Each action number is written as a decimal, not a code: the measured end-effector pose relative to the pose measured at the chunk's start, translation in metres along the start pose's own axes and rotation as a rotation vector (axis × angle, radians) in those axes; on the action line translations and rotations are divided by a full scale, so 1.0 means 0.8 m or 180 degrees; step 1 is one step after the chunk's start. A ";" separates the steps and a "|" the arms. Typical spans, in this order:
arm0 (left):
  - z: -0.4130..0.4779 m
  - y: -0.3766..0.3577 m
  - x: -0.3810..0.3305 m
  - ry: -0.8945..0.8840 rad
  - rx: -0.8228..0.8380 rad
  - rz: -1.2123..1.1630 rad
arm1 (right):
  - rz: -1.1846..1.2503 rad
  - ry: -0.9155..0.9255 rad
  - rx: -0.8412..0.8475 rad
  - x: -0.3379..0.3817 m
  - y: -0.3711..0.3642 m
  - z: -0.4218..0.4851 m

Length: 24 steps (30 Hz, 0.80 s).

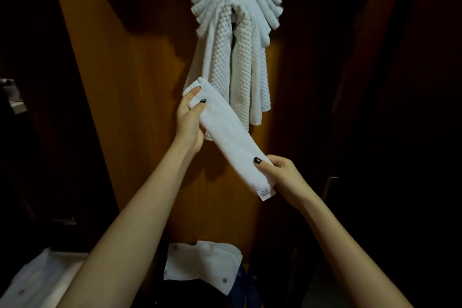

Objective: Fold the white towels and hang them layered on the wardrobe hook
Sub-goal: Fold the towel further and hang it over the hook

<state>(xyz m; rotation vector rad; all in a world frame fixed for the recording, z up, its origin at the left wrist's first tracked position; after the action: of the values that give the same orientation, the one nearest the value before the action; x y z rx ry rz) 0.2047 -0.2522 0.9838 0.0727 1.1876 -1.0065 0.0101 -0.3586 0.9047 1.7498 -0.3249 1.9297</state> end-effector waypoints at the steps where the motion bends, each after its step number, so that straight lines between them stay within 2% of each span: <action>1: -0.001 -0.001 -0.001 0.0025 0.0001 -0.0056 | 0.0140 -0.0060 0.0115 0.000 -0.001 0.000; 5: -0.002 -0.004 -0.007 0.0067 0.0052 -0.0211 | 0.0570 -0.0312 0.0402 -0.005 0.002 -0.002; 8: 0.000 -0.005 -0.010 0.0052 0.0091 -0.0122 | 0.0456 -0.0319 0.0613 -0.007 -0.002 -0.009; 10: 0.001 -0.005 -0.011 0.0021 0.0096 -0.0088 | 0.0153 -0.0162 0.0565 -0.003 -0.005 -0.013; 12: 0.002 -0.005 -0.013 -0.0007 0.0046 -0.0124 | -0.0193 0.0184 0.0193 0.003 -0.006 -0.015; 17: 0.011 -0.005 -0.019 -0.0153 -0.0138 -0.0229 | -0.0938 0.1260 -0.1276 0.018 -0.001 -0.025; 21: 0.019 -0.009 -0.019 -0.0262 -0.0116 -0.0057 | -0.0883 0.1641 -0.1234 0.025 -0.003 -0.033; 24: 0.023 -0.009 -0.012 -0.0270 -0.0020 -0.0032 | -0.1036 0.1516 -0.1330 0.025 0.002 -0.030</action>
<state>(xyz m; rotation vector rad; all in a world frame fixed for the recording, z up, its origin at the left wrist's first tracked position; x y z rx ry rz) 0.2134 -0.2609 1.0024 0.0188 1.1146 -1.0051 -0.0120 -0.3434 0.9212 0.9745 -0.2292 1.8071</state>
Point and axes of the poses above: each hand's wrist, its own z-axis towards the middle knuckle, its own y-axis out of the back of the hand, x = y × z, the point moved 2 cm from there along z, towards the middle knuckle, and after that the axes turned 5 degrees about x, right-handed, at the moved point
